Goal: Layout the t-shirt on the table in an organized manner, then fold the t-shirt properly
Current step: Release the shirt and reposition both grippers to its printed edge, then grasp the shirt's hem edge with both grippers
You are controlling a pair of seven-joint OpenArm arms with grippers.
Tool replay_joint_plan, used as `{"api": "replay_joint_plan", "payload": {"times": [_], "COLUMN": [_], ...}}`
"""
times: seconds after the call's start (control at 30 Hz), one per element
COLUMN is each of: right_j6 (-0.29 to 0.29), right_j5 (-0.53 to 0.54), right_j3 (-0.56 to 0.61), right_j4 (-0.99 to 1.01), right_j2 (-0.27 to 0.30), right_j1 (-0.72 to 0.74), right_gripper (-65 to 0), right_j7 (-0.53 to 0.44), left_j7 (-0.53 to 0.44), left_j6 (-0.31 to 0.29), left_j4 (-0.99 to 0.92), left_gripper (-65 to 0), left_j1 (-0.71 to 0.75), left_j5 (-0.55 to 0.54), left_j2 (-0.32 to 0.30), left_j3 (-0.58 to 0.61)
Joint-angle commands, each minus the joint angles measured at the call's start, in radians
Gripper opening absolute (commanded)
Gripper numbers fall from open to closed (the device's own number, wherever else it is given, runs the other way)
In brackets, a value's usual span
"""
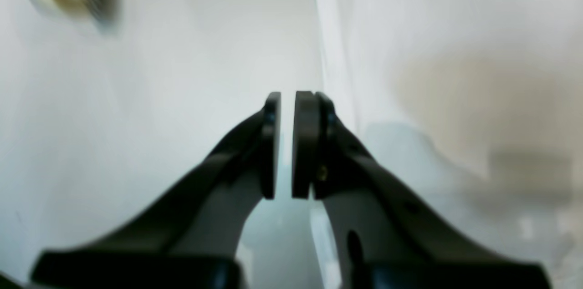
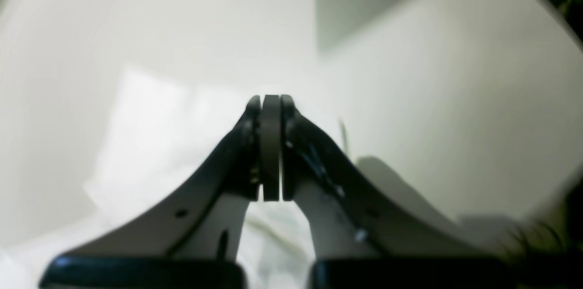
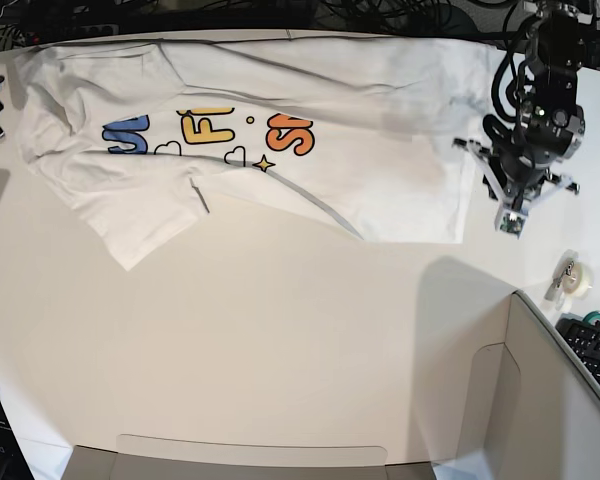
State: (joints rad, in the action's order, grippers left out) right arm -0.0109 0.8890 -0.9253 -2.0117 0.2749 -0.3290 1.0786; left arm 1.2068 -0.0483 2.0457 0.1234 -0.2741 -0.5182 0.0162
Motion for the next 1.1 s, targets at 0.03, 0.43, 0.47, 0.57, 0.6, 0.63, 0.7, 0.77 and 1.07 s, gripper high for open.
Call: {"api": "replay_joint_plan", "payload": {"times": [0.03,0.43,0.47,0.57,0.6,0.63,0.7,0.77,1.07], "right_j6": [-0.01,-0.35,-0.41,-0.551,-0.578,-0.593,-0.602,-0.601,-0.604], "right_j5": [0.022,0.005,0.003,0.002,0.002,0.002,0.002,0.002,-0.19], "right_j3": [0.058,0.417,0.418,0.48,0.501,0.518,0.555,0.579,0.628], "right_j4": [-0.013,0.635,0.728,0.934,0.965,0.988,1.014,1.012,1.041], "right_j2": [0.059,0.194,0.194,0.209,0.225,0.232,0.237,0.243,0.258], "right_j1": [0.09,0.612,0.655,0.741,0.747,0.749,0.749,0.744,0.736], "right_gripper": [-65.0,-42.8,-42.1,-40.1,-39.8,-39.7,-39.7,-39.7,-39.8], "right_j7": [-0.027,0.114,0.13,0.143,0.142,0.142,0.142,0.142,0.11], "left_j7": [0.046,-0.006,-0.029,-0.049,-0.049,-0.049,-0.049,-0.049,-0.049], "left_j6": [0.003,-0.118,-0.118,-0.118,-0.118,-0.118,-0.118,-0.118,-0.118], "left_j4": [-0.026,-0.244,-0.257,-0.274,-0.277,-0.279,-0.279,-0.277,-0.276], "left_gripper": [-56.9,-38.5,-38.5,-38.5,-38.5,-38.5,-38.5,-38.5,-38.5], "left_j1": [-0.086,-0.144,-0.138,-0.126,-0.126,-0.126,-0.126,-0.126,-0.126], "left_j5": [-0.003,-0.004,-0.004,-0.004,-0.004,-0.004,-0.004,-0.004,-0.004], "left_j2": [0.011,0.149,0.148,0.148,0.148,0.148,0.148,0.148,0.151], "left_j3": [-0.012,-0.02,-0.02,-0.019,-0.019,-0.019,-0.019,-0.019,-0.019]}}
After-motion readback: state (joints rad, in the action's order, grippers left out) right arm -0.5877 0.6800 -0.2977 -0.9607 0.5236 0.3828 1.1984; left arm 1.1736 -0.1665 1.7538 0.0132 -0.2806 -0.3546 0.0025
